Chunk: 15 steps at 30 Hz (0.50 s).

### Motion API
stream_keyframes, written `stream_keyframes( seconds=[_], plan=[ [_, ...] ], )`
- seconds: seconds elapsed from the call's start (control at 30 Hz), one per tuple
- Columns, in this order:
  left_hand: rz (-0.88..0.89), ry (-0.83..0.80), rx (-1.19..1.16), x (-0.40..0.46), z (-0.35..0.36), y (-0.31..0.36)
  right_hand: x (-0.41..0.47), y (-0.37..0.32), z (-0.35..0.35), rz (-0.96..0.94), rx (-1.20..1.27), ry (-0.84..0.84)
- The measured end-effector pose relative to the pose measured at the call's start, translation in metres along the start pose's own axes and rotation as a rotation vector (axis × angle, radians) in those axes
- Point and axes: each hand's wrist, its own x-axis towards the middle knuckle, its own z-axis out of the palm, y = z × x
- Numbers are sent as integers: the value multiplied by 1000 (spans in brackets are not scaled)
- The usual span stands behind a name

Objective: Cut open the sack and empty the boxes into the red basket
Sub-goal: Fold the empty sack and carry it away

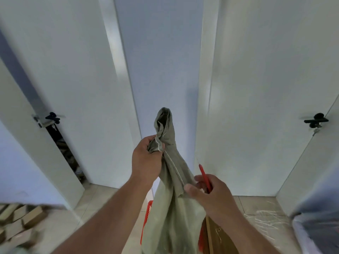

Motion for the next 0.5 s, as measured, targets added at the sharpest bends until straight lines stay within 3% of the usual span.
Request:
stream_keyframes(
  seconds=[0.2, 0.27, 0.37, 0.5],
  plan=[
    [15, 63, 14, -21, -9, 3, -39, -1, 7, -76, 219, -29],
    [16, 79, 36, -26, -15, 3, -51, -5, 16, -100, 166, -31],
    [3, 70, 35, -32, -26, 2, -65, -20, 34, -104, 71, 77],
    [-47, 46, 17, -39, -52, 2, -65, -33, 39, -98, 318, 286]
  ],
)
